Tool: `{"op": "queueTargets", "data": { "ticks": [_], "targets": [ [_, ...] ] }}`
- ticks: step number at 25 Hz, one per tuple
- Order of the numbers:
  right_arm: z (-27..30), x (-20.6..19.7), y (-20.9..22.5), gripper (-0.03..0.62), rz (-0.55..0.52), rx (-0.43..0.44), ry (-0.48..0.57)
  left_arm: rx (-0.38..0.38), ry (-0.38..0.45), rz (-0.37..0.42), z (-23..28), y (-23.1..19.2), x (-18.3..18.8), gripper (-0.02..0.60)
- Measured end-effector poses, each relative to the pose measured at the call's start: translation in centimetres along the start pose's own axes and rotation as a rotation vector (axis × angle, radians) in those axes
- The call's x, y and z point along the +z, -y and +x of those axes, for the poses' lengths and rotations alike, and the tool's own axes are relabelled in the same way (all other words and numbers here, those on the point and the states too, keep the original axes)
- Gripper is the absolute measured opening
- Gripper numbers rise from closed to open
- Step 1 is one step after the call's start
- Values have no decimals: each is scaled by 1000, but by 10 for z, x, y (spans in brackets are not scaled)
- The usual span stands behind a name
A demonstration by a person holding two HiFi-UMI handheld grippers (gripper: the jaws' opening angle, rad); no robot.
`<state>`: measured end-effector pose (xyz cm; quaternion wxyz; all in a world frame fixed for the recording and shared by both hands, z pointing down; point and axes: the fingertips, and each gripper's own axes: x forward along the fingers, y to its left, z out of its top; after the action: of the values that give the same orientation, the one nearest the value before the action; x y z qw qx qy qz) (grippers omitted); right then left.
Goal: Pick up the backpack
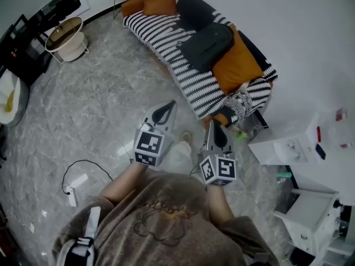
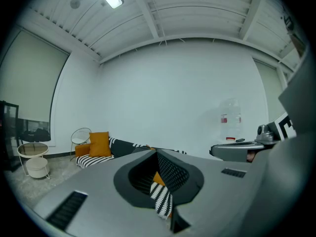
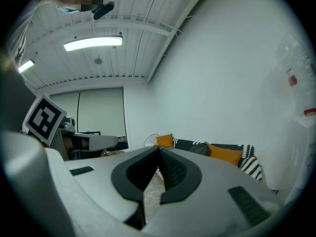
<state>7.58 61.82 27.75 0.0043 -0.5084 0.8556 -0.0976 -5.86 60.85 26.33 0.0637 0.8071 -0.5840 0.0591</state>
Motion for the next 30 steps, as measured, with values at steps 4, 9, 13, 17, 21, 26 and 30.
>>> {"op": "queueTargets", "data": {
  "ticks": [4, 9, 13, 17, 21, 26, 30],
  "targets": [
    [29, 2, 13, 6, 9, 7, 2, -1, -5, 4, 28, -11, 3, 1],
    [68, 13, 30, 6, 17, 24, -15, 5, -11, -4, 67, -26, 13, 1],
    [101, 22, 45, 6, 9, 47, -33, 14, -9, -9, 99, -36, 25, 0],
    [132, 33, 64, 6, 16, 59, -45, 24, -11, -19, 133, -44, 35, 0],
    [164, 46, 87, 6, 12, 75, -40, 45, -5, -23, 168, -53, 47, 1],
    [206, 57, 112, 6, 7, 107, -39, 69, 12, -21, 215, -65, 61, 0],
    [233, 63, 128, 6, 8, 131, -44, 90, 16, -21, 246, -72, 68, 2]
  ]
}}
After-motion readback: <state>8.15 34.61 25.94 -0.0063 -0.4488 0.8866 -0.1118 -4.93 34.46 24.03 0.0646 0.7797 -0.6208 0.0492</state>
